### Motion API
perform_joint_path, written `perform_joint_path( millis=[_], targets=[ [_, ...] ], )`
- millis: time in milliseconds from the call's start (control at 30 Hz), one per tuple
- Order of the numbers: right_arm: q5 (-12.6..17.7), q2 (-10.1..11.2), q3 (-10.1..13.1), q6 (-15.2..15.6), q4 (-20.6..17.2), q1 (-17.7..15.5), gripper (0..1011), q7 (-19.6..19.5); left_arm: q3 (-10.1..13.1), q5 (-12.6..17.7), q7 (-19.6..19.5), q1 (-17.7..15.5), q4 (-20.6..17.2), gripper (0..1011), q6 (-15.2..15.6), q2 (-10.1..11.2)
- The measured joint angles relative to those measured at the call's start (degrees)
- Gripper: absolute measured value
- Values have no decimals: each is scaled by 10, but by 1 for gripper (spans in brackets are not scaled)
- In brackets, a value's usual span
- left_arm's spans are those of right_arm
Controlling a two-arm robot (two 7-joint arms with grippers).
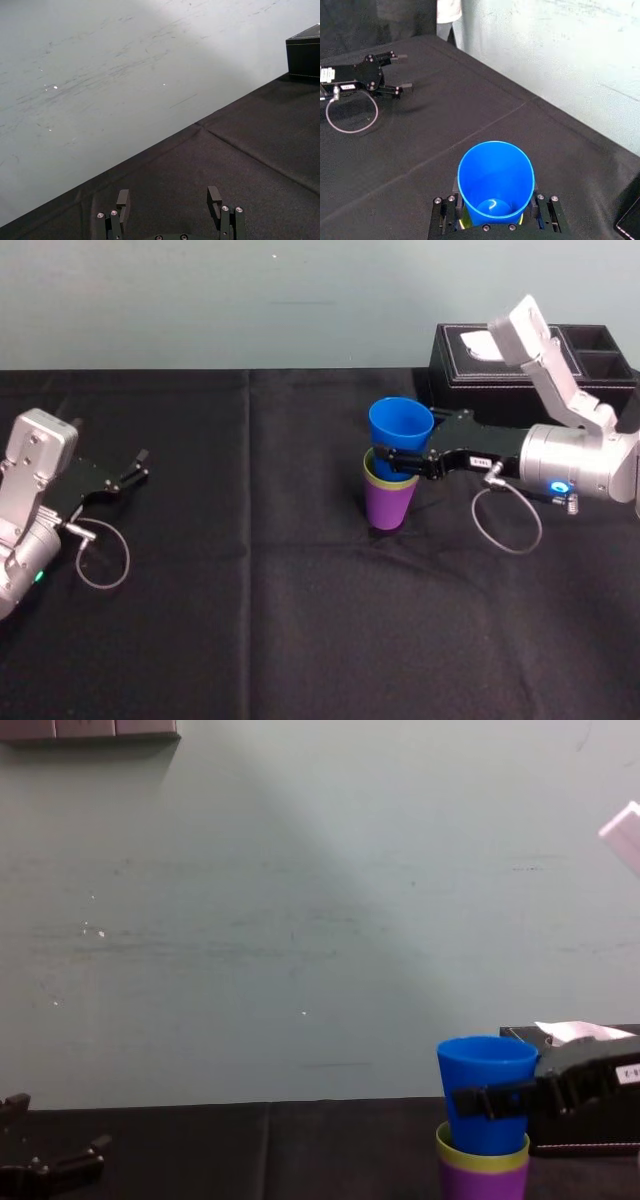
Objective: Stack the three plastic cups sequentially using one hand.
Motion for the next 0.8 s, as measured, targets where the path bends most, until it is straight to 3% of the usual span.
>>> perform_joint_path(
  millis=[567, 800],
  targets=[
    [-7, -4, -5, -5, 15, -5, 722, 10, 0, 0, 0, 0, 0, 1011, 0, 0],
    [-6, -4, -5, -5, 14, -5, 899, 10, 0, 0, 0, 0, 0, 1011, 0, 0]
  ],
)
